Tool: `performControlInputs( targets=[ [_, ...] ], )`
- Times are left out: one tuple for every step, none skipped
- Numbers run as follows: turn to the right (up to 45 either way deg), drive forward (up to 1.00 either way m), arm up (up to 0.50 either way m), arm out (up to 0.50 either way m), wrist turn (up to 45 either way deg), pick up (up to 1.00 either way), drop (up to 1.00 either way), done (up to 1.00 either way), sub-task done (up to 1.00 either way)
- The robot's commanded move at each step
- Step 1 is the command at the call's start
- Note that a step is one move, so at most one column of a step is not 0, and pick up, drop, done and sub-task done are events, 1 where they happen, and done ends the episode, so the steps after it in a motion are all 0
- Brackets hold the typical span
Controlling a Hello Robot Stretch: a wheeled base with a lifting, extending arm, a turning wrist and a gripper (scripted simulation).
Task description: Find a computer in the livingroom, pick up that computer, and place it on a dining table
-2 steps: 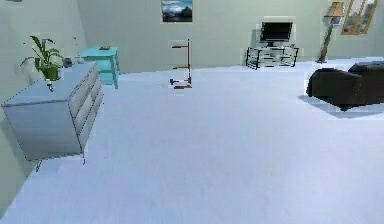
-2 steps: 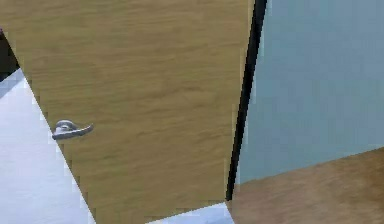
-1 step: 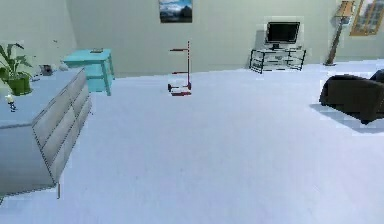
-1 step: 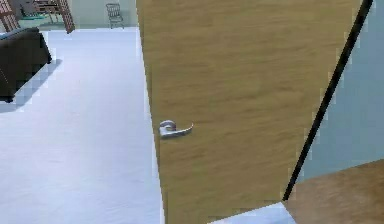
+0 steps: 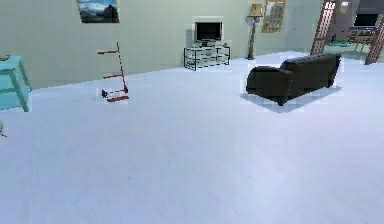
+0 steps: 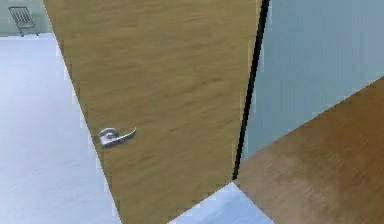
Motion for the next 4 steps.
performControlInputs(
  targets=[
    [0.0,0.60,0.00,0.00,0.0,0.00,0.00,0.00,0.00],
    [45.0,0.00,0.00,0.00,0.0,0.00,0.00,0.00,0.00],
    [0.0,1.00,0.00,0.00,0.0,0.00,0.00,0.00,0.00],
    [0.0,1.00,0.00,0.00,0.0,0.00,0.00,0.00,0.00]
  ],
)
